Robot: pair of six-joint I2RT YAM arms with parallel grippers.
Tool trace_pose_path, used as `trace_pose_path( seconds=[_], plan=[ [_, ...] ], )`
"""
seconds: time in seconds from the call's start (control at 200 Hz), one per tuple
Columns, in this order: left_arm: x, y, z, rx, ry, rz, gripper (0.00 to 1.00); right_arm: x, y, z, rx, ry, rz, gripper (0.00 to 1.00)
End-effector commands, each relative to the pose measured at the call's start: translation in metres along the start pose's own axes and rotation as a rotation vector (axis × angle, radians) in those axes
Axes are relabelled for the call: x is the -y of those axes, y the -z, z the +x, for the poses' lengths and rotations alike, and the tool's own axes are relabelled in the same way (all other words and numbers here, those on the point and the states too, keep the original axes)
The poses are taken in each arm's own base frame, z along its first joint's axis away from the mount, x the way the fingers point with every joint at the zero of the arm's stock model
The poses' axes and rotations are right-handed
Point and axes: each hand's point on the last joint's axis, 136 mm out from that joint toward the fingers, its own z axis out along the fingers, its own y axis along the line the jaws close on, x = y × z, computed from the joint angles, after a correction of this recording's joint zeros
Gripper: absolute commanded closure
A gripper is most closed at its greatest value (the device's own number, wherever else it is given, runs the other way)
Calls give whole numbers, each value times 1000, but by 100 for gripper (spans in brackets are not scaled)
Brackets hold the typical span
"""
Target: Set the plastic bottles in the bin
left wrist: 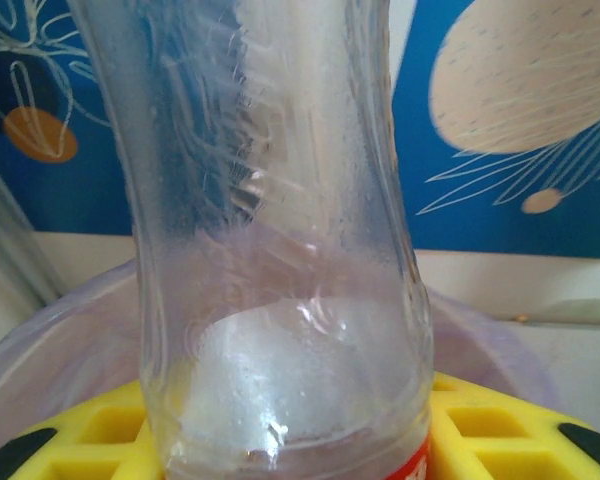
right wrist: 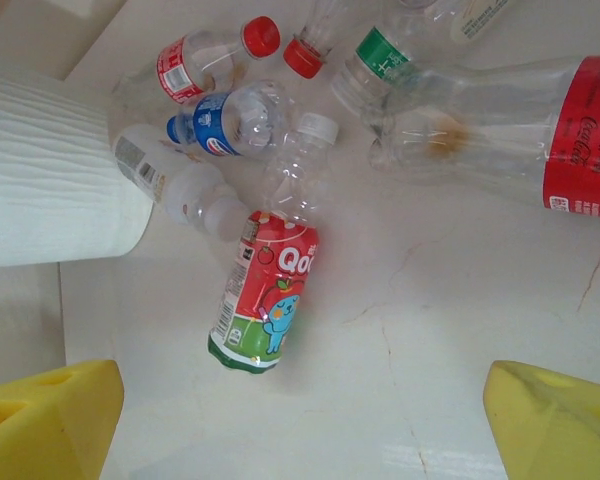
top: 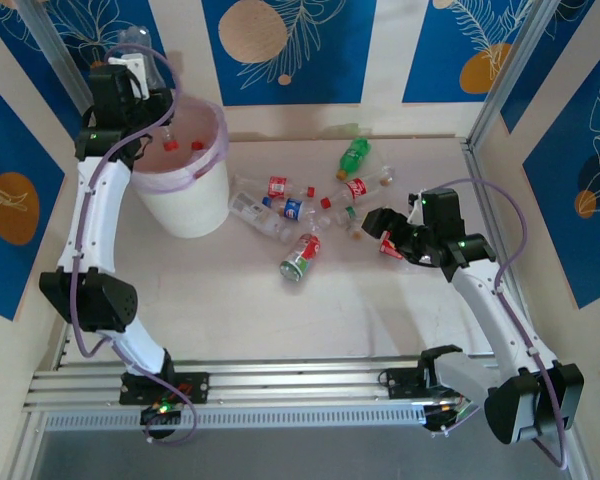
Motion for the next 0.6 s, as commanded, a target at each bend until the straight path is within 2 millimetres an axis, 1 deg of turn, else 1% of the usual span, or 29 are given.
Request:
trace_pose_path(
  seconds=[0.0, 0.18, 0.3, 0.48, 0.595],
  plan=[
    [-18, -22, 32, -91, -76, -69, 100, 5, 0, 9, -32, 7, -3, 7],
    [-19, -45, 78, -195, -104, -52, 100, 8, -2, 10, -35, 0, 3, 7],
    [-20, -53, 107, -240, -106, -49, 100, 11, -2, 11, -34, 0, 14, 7],
    [-22, -61, 142, -284, -100, -45, 100, 13, -4, 11, -38, -4, 18, 7],
    [-21, -68, 157, -307, -100, -33, 100, 14, -4, 11, -39, -4, 18, 7]
  ],
)
